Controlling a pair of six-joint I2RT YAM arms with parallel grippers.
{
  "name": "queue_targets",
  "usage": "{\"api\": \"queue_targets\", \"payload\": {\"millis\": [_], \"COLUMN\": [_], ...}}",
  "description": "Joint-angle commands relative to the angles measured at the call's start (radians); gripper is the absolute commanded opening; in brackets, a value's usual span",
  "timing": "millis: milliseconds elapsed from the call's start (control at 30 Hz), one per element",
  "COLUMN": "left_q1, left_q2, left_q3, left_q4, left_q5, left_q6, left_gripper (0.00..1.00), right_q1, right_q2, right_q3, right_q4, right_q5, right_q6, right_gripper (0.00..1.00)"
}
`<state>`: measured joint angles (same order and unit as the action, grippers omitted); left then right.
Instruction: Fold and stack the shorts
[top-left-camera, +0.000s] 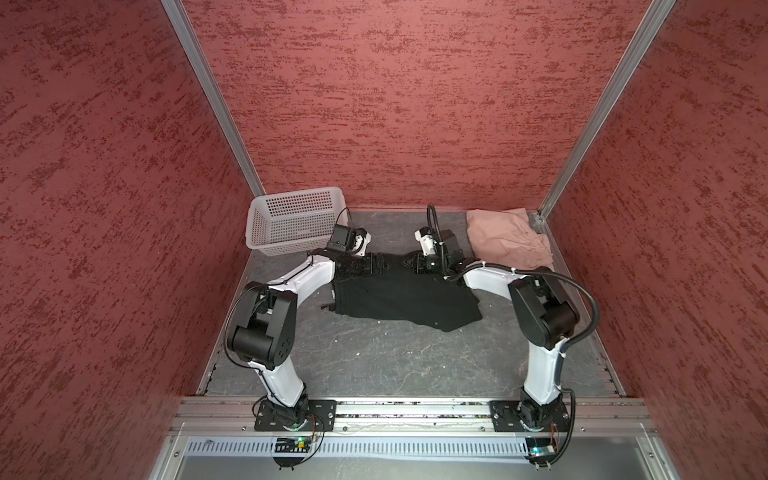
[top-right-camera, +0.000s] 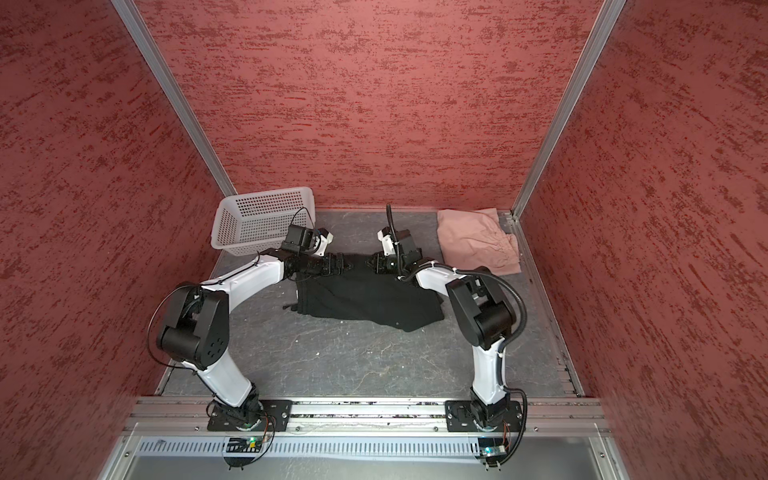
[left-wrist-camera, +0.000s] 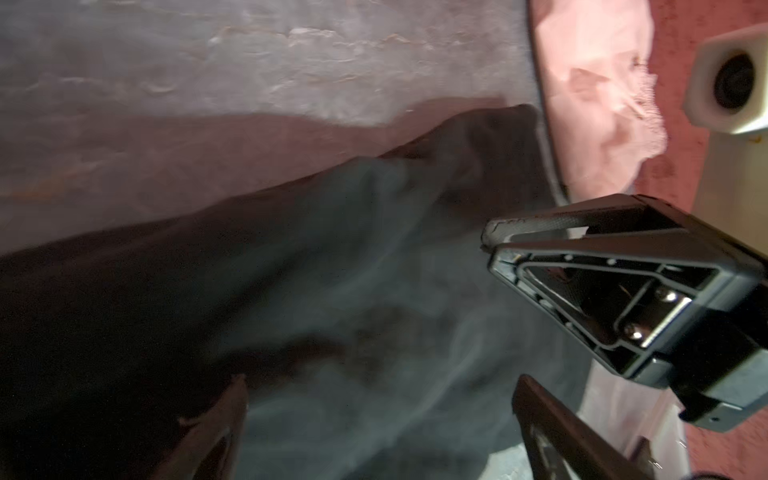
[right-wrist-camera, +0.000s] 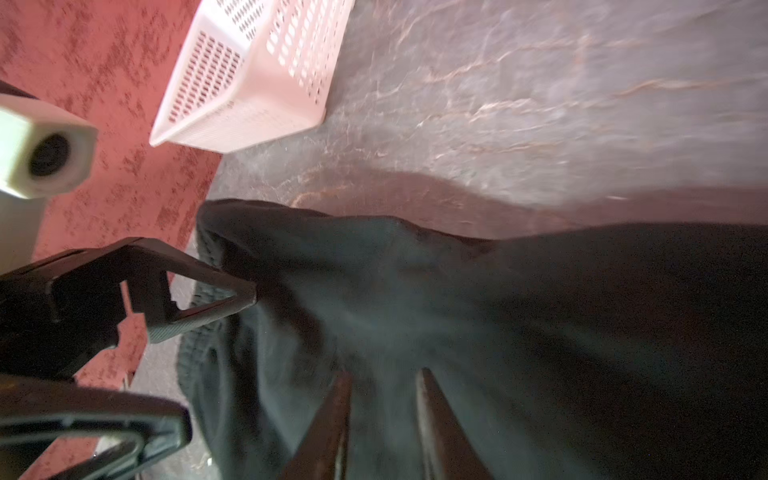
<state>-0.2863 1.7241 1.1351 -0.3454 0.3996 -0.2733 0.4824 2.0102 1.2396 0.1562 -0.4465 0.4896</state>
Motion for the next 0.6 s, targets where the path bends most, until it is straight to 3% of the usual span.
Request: {"api": "queue_targets", "payload": {"millis": [0, 100, 267, 467, 567], "left_q1": [0.050, 0.111, 0.177, 0.207, 0.187], "left_q2": [-0.030, -0.020, -0.006, 0.001, -0.037], "left_q3": [-0.056, -0.105, -0.147, -0.121, -0.054], "left_q4": [0.064, 0.128, 0.148, 0.101, 0.067], "left_q5": [-0.097, -0.059, -0.010, 0.056, 0.133], "left_q6": [-0.010, -0.034, -0.047, -0.044, -0.050], "left_gripper": [0.99, 0.99, 0.99, 0.99, 0.99], "right_q1": [-0.017, -0.045, -0.108, -0.109, -0.108], "right_q2": [0.071, 0.148, 0.121, 0.023, -0.015], "right_q3": [0.046, 0.085, -0.034, -0.072, -0.069], "right_q4": [0.064, 0.000, 0.103, 0.136, 0.134], "right_q5": [0.049, 0.105, 0.098, -0.018, -0.014], "right_q6": [0.054, 0.078, 0.161, 0.072, 0.037], "right_gripper": [0.27, 0.27, 0.29, 0.47, 0.51]}}
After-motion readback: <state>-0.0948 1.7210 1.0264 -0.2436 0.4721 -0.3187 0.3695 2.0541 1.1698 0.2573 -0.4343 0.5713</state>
